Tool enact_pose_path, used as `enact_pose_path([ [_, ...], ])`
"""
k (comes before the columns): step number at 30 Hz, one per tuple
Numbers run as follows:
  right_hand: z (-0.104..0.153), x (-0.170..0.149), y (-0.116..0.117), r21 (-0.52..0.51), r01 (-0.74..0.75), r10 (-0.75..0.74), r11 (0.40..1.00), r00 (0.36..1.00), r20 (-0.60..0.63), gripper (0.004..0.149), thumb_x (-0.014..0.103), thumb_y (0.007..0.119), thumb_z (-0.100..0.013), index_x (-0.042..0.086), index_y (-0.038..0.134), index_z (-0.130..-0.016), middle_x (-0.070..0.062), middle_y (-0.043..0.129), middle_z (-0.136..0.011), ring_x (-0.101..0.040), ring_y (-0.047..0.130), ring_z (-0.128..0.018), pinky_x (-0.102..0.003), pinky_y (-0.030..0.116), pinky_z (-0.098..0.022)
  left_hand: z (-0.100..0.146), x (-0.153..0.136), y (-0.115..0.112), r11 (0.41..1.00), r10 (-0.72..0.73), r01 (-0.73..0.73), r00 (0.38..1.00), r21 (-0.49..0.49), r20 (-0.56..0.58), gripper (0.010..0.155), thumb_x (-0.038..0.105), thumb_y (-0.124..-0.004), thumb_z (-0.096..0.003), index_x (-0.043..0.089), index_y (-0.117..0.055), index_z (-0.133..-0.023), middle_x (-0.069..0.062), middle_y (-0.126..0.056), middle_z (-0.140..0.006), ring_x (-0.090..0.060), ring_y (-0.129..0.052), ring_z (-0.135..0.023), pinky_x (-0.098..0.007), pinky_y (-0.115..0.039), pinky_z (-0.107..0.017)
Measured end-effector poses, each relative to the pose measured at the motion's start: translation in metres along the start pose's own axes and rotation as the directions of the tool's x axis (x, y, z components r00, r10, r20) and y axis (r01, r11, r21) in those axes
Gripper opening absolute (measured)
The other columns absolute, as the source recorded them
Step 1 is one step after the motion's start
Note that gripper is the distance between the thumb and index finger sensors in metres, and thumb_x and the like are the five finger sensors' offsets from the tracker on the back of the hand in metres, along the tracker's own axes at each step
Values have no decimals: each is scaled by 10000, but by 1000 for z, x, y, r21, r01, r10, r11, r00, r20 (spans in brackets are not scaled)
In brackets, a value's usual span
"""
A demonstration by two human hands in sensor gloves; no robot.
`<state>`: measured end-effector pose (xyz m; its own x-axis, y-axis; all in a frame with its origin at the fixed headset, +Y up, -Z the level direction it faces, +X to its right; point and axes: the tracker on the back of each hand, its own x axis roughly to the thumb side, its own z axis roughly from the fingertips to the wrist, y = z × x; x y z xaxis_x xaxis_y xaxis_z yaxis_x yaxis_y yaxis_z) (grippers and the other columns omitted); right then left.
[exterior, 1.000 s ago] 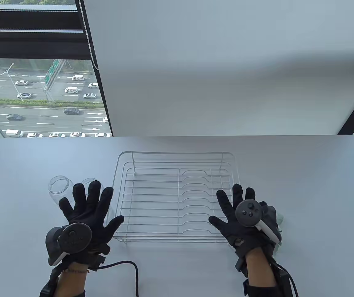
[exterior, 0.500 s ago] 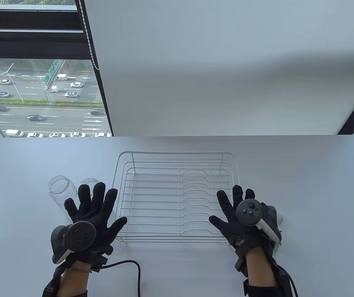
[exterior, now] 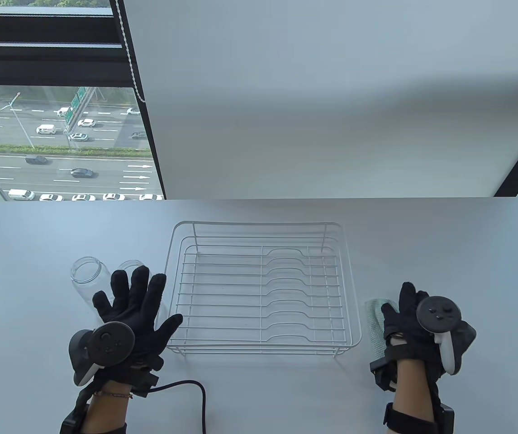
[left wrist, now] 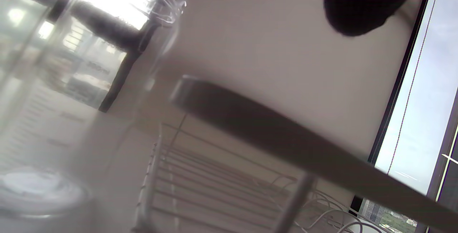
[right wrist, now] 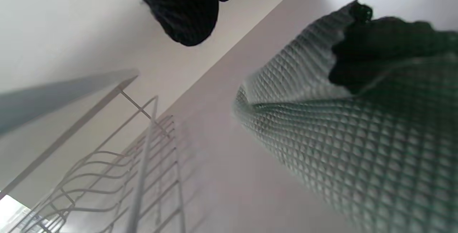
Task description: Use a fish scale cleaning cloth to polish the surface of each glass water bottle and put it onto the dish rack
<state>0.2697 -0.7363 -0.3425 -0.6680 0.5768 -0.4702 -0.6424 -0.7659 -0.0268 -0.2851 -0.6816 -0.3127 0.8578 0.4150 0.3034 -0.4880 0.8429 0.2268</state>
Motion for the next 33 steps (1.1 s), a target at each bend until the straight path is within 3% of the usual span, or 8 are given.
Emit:
enact_pose_path([
  [3, -7, -1, 24, 216, -168, 205, 962, 965, -163, 757, 453, 851, -526, 370, 386, -1117, -226, 149, -1160, -561, 259, -990, -697, 338, -701, 2, -2, 3, 1000, 11, -11, 1000, 21, -9, 829, 675, -723, -480, 371, -360, -1161, -13, -251, -1241, -354, -43, -1123, -732, -84, -669],
  [8, -8, 10, 35, 144, -337, 354, 931, 927, -125, 680, 330, 851, -518, 381, 482, -1087, -239, 382, -1100, -471, 508, -903, -606, 567, -673, 5, -12, 12, 993, 69, -64, 997, 96, -47, 841, 673, -719, -484, 368, -319, -1159, -25, -205, -1234, -364, -24, -1116, -734, -88, -670],
  [13, -3, 18, 30, 23, -333, 334, 942, 937, -101, 531, 263, 797, -518, 351, 671, -1027, -174, 760, -888, -284, 858, -620, -432, 818, -456, 9, -28, 23, 980, 128, -112, 988, 164, -90, 849, 672, -715, -490, 366, -288, -1157, -23, -176, -1230, -364, -5, -1110, -734, -88, -672],
  [15, 20, 38, 11, -232, -274, 270, 933, 962, -50, 490, 261, 777, -513, 340, 735, -995, -185, 760, -871, -259, 904, -548, -400, 856, -396, 12, -40, 28, 961, 192, -164, 975, 224, -111, 849, 671, -713, -492, 362, -284, -1156, -6, -179, -1232, -360, -7, -1111, -734, -94, -674],
  [19, 71, 83, -25, -446, -96, 249, 890, 921, 299, 485, 315, 760, -512, 355, 738, -995, -128, 794, -851, -171, 933, -485, -324, 877, -350, 22, -71, 35, 889, 353, -276, 921, 365, -165, 860, 661, -723, -498, 370, -239, -1147, -3, -154, -1225, -366, 3, -1105, -734, -108, -681],
  [24, 94, 111, -20, 144, 128, -188, 981, 801, 569, 492, 287, 766, -541, 324, 714, -1029, -166, 765, -883, -233, 910, -520, -387, 841, -385, 32, -123, 29, 772, 580, -412, 768, 483, -272, 974, 601, -846, -488, 373, -133, -1110, -17, -148, -1215, -386, -12, -1097, -729, -137, -694],
  [27, 95, 120, -7, 211, 7, -152, 978, 715, 682, 503, 286, 776, -535, 328, 710, -1032, -164, 776, -884, -243, 911, -531, -402, 838, -396, 33, -151, 24, 741, 640, -427, 684, 519, -350, 1049, 549, -917, -458, 356, -102, -1090, -2, -171, -1212, -380, -39, -1103, -726, -147, -703],
  [33, 90, 123, 2, 273, 8, -191, 962, 736, 650, 511, 284, 775, -541, 323, 691, -1044, -174, 767, -893, -263, 904, -549, -422, 829, -411, 16, -184, 2, 776, 631, -539, 667, 328, -396, 1187, 485, -1020, -377, 338, -69, -1073, -56, -245, -1218, -402, -124, -1134, -741, -178, -718],
])
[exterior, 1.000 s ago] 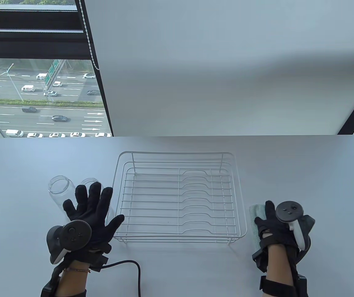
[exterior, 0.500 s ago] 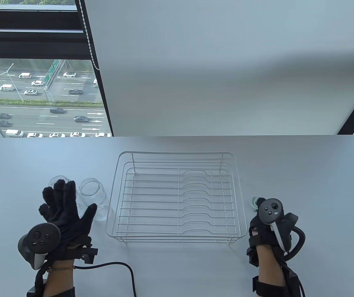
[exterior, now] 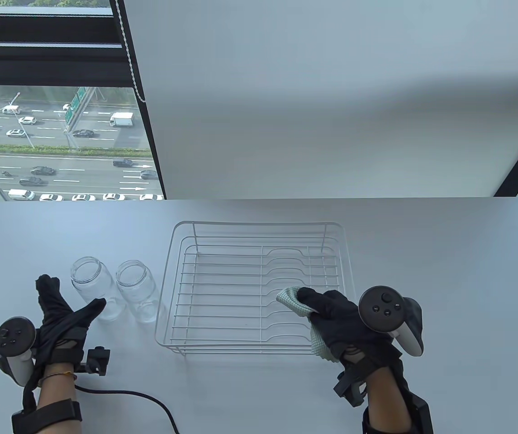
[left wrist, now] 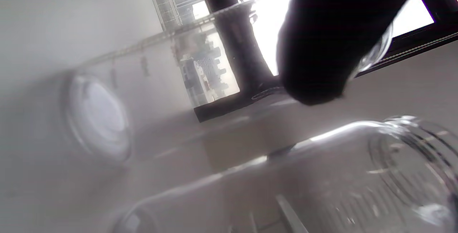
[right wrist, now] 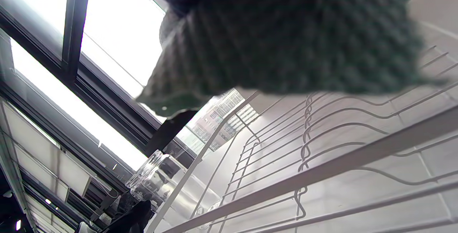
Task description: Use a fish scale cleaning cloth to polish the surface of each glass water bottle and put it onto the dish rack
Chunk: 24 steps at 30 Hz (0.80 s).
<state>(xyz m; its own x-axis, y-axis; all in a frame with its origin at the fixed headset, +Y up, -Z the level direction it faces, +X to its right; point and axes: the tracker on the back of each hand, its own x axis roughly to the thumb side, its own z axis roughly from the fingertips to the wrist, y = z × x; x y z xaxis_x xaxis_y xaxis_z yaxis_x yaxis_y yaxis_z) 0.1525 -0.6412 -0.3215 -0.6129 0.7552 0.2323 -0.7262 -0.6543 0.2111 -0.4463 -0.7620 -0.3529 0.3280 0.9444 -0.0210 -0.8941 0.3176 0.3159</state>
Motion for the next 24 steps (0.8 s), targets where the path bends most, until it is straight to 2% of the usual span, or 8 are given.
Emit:
enact_pose_path([
  [6, -4, -9, 4, 41, -66, 68, 997, 997, -38, 520, 273, 781, -543, 315, 681, -1051, -182, 764, -902, -287, 900, -569, -447, 822, -426, -27, -7, -17, 989, -2, -5, 999, -150, -43, 1236, 415, -1054, -359, 364, -33, -1053, 25, -369, -1211, -332, -177, -1173, -761, -136, -721],
  [9, -6, -10, 5, 64, -56, 59, 996, 998, -35, 521, 270, 781, -543, 313, 679, -1053, -188, 758, -907, -298, 897, -578, -458, 818, -434, -29, -6, -19, 994, 33, -34, 999, -102, -17, 1220, 373, -1090, -330, 309, -130, -1079, 16, -524, -1153, -319, -438, -1161, -782, -198, -719],
  [12, -5, -8, 4, 48, -50, 51, 998, 998, -27, 519, 272, 795, -544, 330, 685, -1048, -183, 772, -913, -306, 902, -587, -462, 820, -439, -15, 3, -11, 997, -40, 37, 998, 65, 49, 1133, 410, -1102, -309, 215, -288, -1071, -19, -564, -1122, -374, -610, -1091, -819, -336, -687],
  [14, -5, -6, 2, 23, -53, 53, 998, 998, 25, 502, 279, 845, -529, 359, 736, -1013, -146, 852, -909, -313, 939, -602, -478, 826, -456, -4, 20, 2, 986, -44, 31, 996, 162, 77, 1122, 404, -1105, -315, 167, -298, -1057, -69, -544, -1107, -494, -698, -1005, -844, -425, -642],
  [18, -3, 4, 3, -89, 12, 1, 996, 989, 149, 555, 294, 895, -499, 356, 708, -1018, -84, 911, -888, -283, 989, -568, -442, 856, -425, 30, 109, 26, 973, -119, 42, 933, 227, 338, 1105, 464, -1064, -363, 181, -264, -1071, -88, -494, -1113, -548, -692, -967, -842, -473, -618],
  [20, -3, 8, 6, -95, 31, -12, 995, 982, 190, 607, 299, 899, -497, 335, 645, -1047, -74, 909, -888, -273, 987, -584, -436, 857, -439, 49, 149, 17, 985, -33, -50, 889, 167, 458, 1086, 530, -1023, -390, 190, -265, -1090, -113, -509, -1116, -537, -731, -941, -829, -511, -618],
  [22, -2, 11, 10, -112, 62, -35, 992, 974, 224, 643, 287, 906, -492, 311, 606, -1060, -82, 905, -887, -277, 982, -598, -448, 852, -450, 70, 186, -9, 986, 137, -164, 844, 5, 519, 1066, 579, -962, -427, 160, -251, -1101, -137, -518, -1115, -529, -757, -923, -811, -557, -622],
  [24, 0, 15, 13, -154, 92, -50, 984, 966, 254, 650, 289, 902, -495, 288, 591, -1065, -90, 901, -885, -275, 981, -603, -447, 853, -454, 92, 211, -58, 929, 370, -309, 785, -204, 497, 1056, 546, -925, -467, 167, -169, -1100, -178, -449, -1118, -566, -700, -932, -804, -644, -584],
])
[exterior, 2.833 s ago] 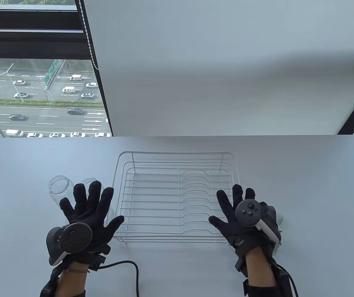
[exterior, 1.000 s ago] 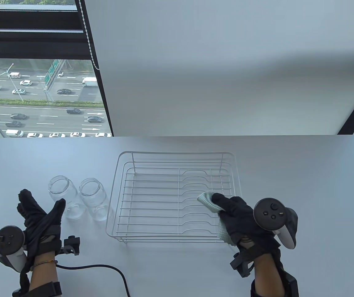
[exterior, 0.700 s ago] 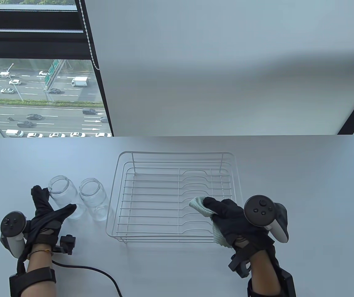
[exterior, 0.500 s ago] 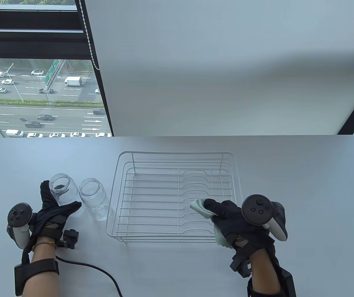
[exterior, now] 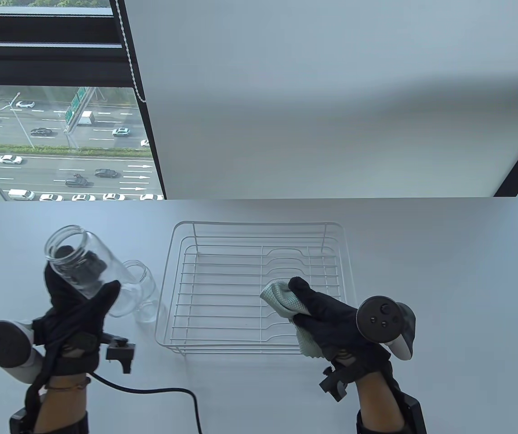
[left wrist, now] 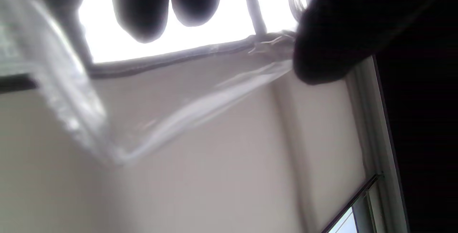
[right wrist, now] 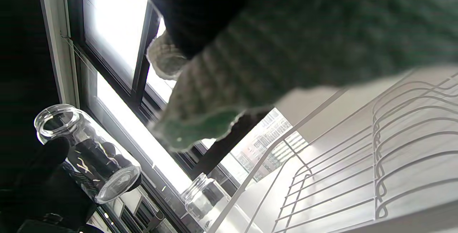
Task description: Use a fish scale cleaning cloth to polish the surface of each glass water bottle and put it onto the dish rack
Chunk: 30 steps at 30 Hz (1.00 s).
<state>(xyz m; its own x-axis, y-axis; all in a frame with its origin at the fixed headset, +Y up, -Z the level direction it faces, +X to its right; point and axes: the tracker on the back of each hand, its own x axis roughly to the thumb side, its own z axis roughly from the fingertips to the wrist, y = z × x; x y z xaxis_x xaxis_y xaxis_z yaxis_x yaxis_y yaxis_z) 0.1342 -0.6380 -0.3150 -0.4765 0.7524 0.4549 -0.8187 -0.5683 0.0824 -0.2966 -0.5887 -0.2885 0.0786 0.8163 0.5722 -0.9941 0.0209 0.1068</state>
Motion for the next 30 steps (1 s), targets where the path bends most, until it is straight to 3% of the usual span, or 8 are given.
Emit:
enact_pose_path([
  [4, 4, 5, 4, -123, 38, -32, 992, 998, 50, 584, 321, 866, -519, 295, 632, -1053, -86, 885, -895, -264, 975, -625, -439, 855, -469, 15, -19, -89, 935, 297, -321, 941, -148, -164, 1030, 566, -851, -504, 146, -113, -1089, -205, -409, -1110, -568, -703, -899, -765, -731, -540],
  [8, 5, 8, 10, -158, 142, -128, 977, 987, 98, 511, 387, 801, -562, 408, 630, -1043, -80, 859, -907, -256, 958, -643, -428, 846, -485, 36, -61, -140, 819, 427, -540, 799, -194, -423, 1021, 580, -840, -517, 142, -122, -1096, -226, -438, -1095, -575, -739, -849, -739, -754, -517],
  [13, -3, 18, 38, -54, 103, -94, 993, 986, 138, 541, 422, 730, -579, 517, 495, -1056, -84, 836, -920, -270, 963, -623, -431, 847, -465, 57, -86, -157, 722, 418, -632, 722, -280, -551, 994, 629, -777, -535, 165, -113, -1111, -220, -430, -1109, -540, -820, -770, -652, -821, -493],
  [16, -5, 23, 49, 34, 71, -76, 997, 982, 171, 524, 408, 721, -554, 558, 543, -1023, -83, 877, -840, -231, 989, -538, -404, 866, -407, 58, -93, -149, 739, 476, -651, 687, -174, -548, 987, 646, -751, -536, 163, -108, -1108, -227, -424, -1102, -525, -836, -742, -620, -837, -485],
  [20, -10, 38, 59, 470, 93, -197, 878, 965, 176, 515, 345, 777, -560, 520, 597, -1010, -139, 868, -827, -287, 971, -550, -455, 841, -422, 52, -103, -130, 754, 533, -651, 684, -87, -497, 985, 664, -758, -528, 194, -126, -1120, -212, -438, -1106, -511, -844, -744, -610, -842, -488],
  [23, -9, 39, 60, 398, 57, -145, 916, 970, 196, 524, 359, 775, -558, 508, 587, -1024, -119, 879, -827, -286, 968, -556, -452, 839, -427, 55, -107, -131, 723, 522, -677, 666, -138, -533, 986, 679, -769, -524, 207, -151, -1131, -208, -460, -1110, -507, -883, -725, -596, -856, -482],
  [27, -1, 30, 49, 18, 63, -64, 998, 990, 126, 542, 384, 732, -563, 489, 525, -1054, -119, 874, -830, -276, 973, -550, -441, 848, -416, 64, -97, -146, 737, 426, -622, 731, -264, -533, 988, 678, -782, -518, 220, -162, -1135, -230, -487, -1093, -513, -913, -695, -594, -860, -470],
  [30, -1, 32, 47, 97, 86, -100, 992, 983, 153, 535, 374, 736, -555, 523, 548, -1032, -134, 867, -805, -260, 972, -524, -431, 849, -399, 65, -96, -149, 732, 454, -632, 730, -254, -511, 986, 679, -768, -524, 218, -143, -1132, -225, -467, -1093, -502, -900, -709, -597, -845, -480],
])
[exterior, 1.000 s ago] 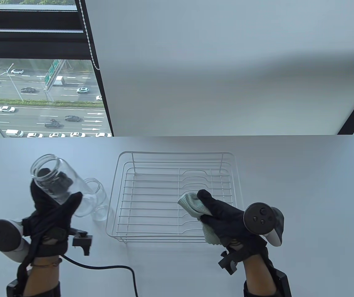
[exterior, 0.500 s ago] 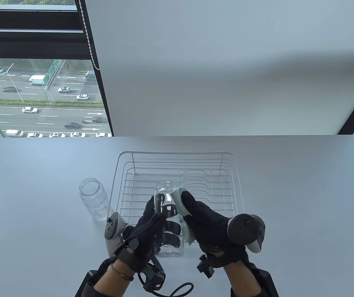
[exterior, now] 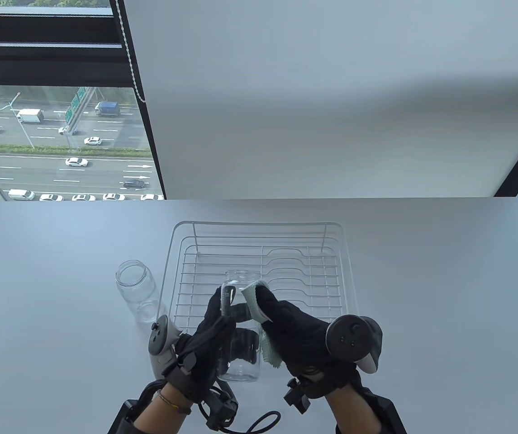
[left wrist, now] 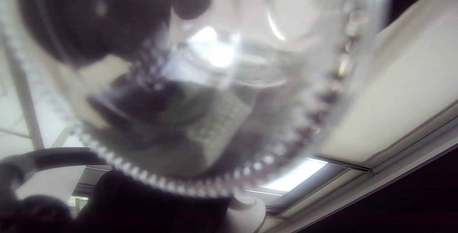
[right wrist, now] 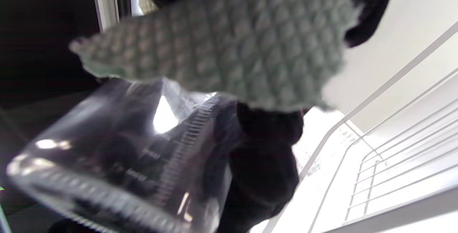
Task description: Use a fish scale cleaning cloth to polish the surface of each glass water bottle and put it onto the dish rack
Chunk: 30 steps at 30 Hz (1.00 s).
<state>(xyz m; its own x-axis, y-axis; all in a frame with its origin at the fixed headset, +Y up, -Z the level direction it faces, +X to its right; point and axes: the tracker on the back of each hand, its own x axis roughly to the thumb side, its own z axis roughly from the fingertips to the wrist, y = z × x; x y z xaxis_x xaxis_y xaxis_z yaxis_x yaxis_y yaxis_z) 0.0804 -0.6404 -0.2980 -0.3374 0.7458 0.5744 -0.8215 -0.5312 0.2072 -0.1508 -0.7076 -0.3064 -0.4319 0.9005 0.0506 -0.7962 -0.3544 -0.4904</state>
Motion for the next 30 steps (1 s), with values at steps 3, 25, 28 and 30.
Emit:
enact_pose_path([
  [3, -8, 4, 10, 493, 102, -110, 864, 994, -13, 510, 342, 771, -561, 522, 604, -1009, -148, 855, -794, -272, 963, -536, -443, 838, -414, 3, -1, 11, 992, 62, -65, 998, 109, 34, 985, 667, -772, -523, 212, -141, -1128, -235, -453, -1093, -513, -884, -714, -614, -827, -478],
  [25, 1, -1, -1, -80, -27, 20, 996, 995, -96, 545, 370, 724, -562, 487, 527, -1056, -145, 859, -809, -288, 957, -549, -457, 834, -422, 4, -2, -7, 998, -65, 65, 998, 17, -16, 977, 668, -725, -542, 192, -92, -1114, -249, -401, -1093, -510, -851, -747, -611, -809, -508],
  [28, -5, 1, 2, 218, 99, -87, 971, 994, -62, 523, 338, 755, -555, 514, 594, -1021, -185, 846, -786, -304, 953, -534, -470, 830, -410, 6, -2, 0, 995, -23, 25, 1000, 94, -18, 984, 678, -724, -538, 183, -99, -1115, -249, -426, -1085, -501, -864, -738, -604, -820, -497],
  [30, -7, 2, 7, 505, 205, -168, 838, 979, -119, 515, 325, 742, -581, 523, 566, -1023, -183, 800, -828, -310, 922, -592, -479, 803, -460, 6, -1, 5, 993, 58, -56, 998, 108, -16, 983, 674, -729, -541, 185, -99, -1116, -249, -420, -1087, -506, -857, -743, -610, -814, -500],
])
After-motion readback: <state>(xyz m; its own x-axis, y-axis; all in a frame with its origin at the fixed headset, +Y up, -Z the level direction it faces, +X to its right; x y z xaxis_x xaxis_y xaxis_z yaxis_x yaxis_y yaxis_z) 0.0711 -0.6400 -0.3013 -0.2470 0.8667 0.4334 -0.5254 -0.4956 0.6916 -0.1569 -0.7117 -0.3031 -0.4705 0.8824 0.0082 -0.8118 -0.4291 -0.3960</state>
